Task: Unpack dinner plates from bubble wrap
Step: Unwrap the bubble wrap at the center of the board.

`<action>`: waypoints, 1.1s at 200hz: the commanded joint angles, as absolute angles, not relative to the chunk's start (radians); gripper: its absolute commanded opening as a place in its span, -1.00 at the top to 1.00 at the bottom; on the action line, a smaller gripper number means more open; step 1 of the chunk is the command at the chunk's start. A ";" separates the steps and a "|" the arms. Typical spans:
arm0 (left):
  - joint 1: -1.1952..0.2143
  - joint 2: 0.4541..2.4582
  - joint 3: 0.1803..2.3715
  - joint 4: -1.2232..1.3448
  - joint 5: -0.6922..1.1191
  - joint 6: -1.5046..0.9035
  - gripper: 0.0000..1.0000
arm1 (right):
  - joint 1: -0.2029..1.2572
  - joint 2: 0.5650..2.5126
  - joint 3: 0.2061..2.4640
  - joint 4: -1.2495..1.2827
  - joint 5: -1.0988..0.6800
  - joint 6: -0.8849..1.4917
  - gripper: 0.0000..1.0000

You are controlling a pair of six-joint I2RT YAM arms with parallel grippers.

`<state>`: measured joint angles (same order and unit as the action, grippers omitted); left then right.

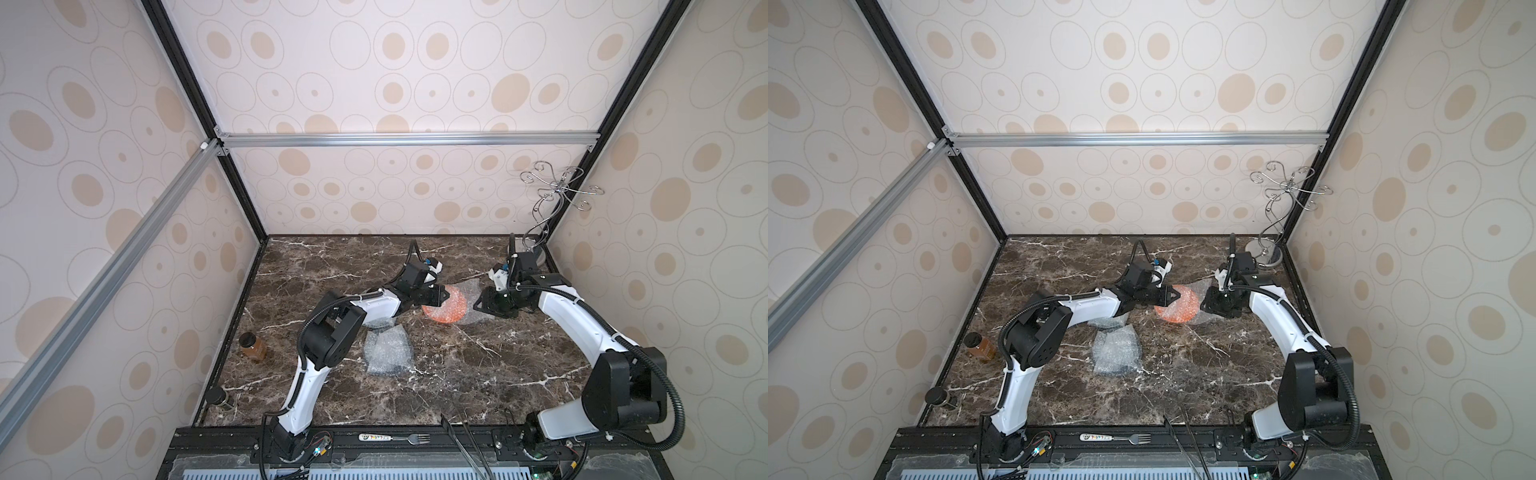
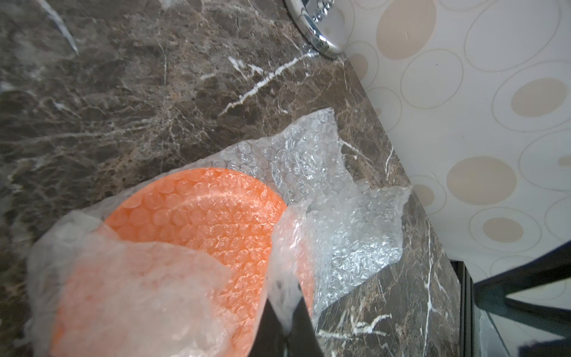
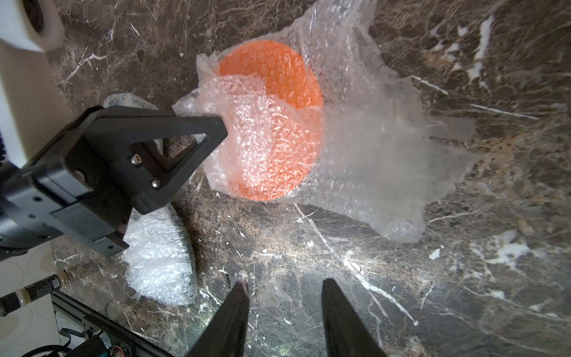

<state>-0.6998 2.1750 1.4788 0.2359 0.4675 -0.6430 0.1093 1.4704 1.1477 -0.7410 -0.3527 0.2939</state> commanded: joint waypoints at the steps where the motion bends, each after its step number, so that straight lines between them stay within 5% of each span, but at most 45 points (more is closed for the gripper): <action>1: -0.685 2.186 1.485 0.333 0.440 -0.716 1.00 | 0.100 1.487 1.193 -0.776 -0.367 0.268 0.15; 154: -0.672 2.036 1.241 0.498 0.513 -0.730 0.95 | 0.098 1.581 1.360 -0.850 -0.380 0.242 0.13; 194: -0.684 1.973 1.169 0.523 0.515 -0.735 0.68 | 0.101 1.618 1.405 -0.856 -0.365 0.249 0.13; 220: -0.692 1.932 1.121 0.541 0.516 -0.741 0.16 | 0.110 1.670 1.468 -0.883 -0.332 0.229 0.13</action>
<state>-0.6830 1.9793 1.1515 0.4950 0.5049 -0.7315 0.1047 1.6241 1.4055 -0.8383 -0.3592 0.2504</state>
